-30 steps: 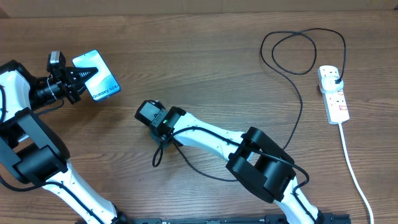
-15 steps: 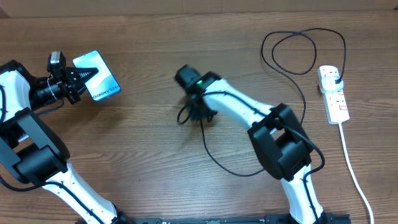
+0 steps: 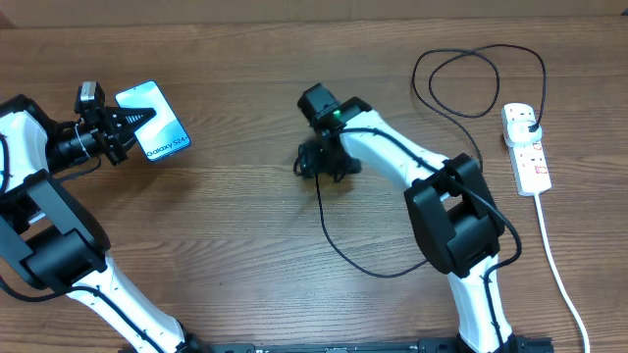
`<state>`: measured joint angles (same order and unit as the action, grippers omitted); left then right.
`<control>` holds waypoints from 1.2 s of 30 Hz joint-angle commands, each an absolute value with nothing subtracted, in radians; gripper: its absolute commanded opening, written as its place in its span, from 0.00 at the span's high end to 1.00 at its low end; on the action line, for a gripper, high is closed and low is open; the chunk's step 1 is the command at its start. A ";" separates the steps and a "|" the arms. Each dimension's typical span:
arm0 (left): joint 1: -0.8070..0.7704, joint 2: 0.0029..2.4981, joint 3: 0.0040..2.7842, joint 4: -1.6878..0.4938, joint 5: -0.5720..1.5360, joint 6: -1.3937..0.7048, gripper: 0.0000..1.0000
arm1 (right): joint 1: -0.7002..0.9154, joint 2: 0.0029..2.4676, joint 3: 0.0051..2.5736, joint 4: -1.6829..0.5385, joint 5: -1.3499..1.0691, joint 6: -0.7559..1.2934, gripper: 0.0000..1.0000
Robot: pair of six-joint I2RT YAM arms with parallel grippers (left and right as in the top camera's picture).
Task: Plug charger to phone and switch on socket
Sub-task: 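Move the right gripper over the black cable's USB-C end, then lower the right gripper and grasp the USB-C plug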
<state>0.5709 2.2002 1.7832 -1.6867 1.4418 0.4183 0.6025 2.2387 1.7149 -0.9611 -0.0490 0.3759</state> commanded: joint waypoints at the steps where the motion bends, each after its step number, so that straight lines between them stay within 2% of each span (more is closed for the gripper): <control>1: 0.567 2.165 1.810 -1.691 1.469 0.411 0.96 | 0.660 2.263 1.716 -0.951 0.069 0.445 0.36; 6: 0.562 2.165 1.810 -1.691 1.466 0.411 0.96 | 0.700 2.265 1.716 -0.891 0.199 0.468 0.45; 14: 0.553 2.165 1.810 -1.691 1.456 0.411 0.96 | 0.694 2.276 1.716 -0.869 0.202 0.476 0.53; 17: 0.549 2.165 1.810 -1.691 1.456 0.411 0.96 | 0.694 2.281 1.716 -0.872 0.202 0.475 0.62; 21: 0.548 2.165 1.810 -1.691 1.454 0.411 0.96 | 0.693 2.284 1.716 -0.869 0.211 0.475 0.66; 32: 0.548 2.165 1.810 -1.691 1.443 0.411 0.96 | 0.683 2.284 1.716 -0.848 0.243 0.476 0.62; 36: 0.548 2.165 1.810 -1.691 1.436 0.411 0.96 | 0.683 2.284 1.716 -0.846 0.243 0.476 0.72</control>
<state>0.5560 2.2002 1.7832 -1.6863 1.4181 0.4183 0.6914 2.2589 1.7149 -0.8494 0.2214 0.4702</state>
